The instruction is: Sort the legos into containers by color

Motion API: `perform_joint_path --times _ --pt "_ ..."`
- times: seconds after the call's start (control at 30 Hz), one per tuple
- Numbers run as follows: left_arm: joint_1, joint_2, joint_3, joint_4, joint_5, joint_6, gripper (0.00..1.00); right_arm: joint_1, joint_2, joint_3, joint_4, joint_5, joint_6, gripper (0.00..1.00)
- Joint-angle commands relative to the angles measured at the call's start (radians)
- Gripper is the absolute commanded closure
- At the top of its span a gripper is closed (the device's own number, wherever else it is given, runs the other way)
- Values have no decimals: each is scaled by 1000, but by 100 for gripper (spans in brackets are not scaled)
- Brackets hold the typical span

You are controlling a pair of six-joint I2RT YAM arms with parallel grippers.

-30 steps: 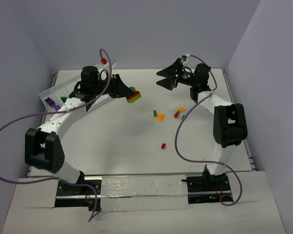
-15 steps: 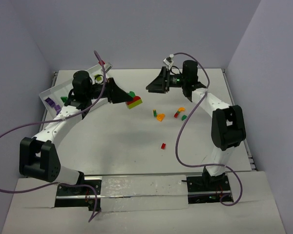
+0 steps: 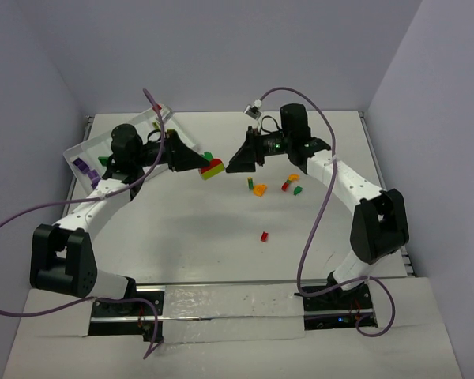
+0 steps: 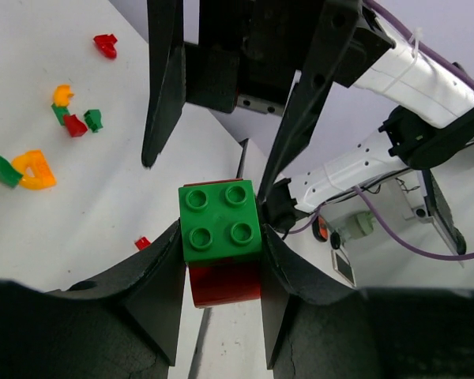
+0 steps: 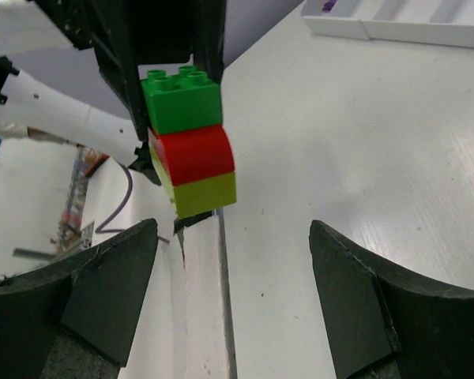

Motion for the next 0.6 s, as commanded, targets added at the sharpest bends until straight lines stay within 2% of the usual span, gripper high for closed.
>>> perform_joint_path --times 0.0,0.23,0.37,0.57 --pt "0 -32 -21 207 61 -113 100 53 -31 40 -110 -23 -168 16" --pt "0 -36 -53 273 82 -157 100 91 -18 75 -102 -35 -164 22" --pt "-1 -37 -71 299 83 -171 100 100 -27 65 -6 -58 -98 32" --pt "-1 -41 -79 310 72 -172 100 109 -37 43 110 -63 13 40"
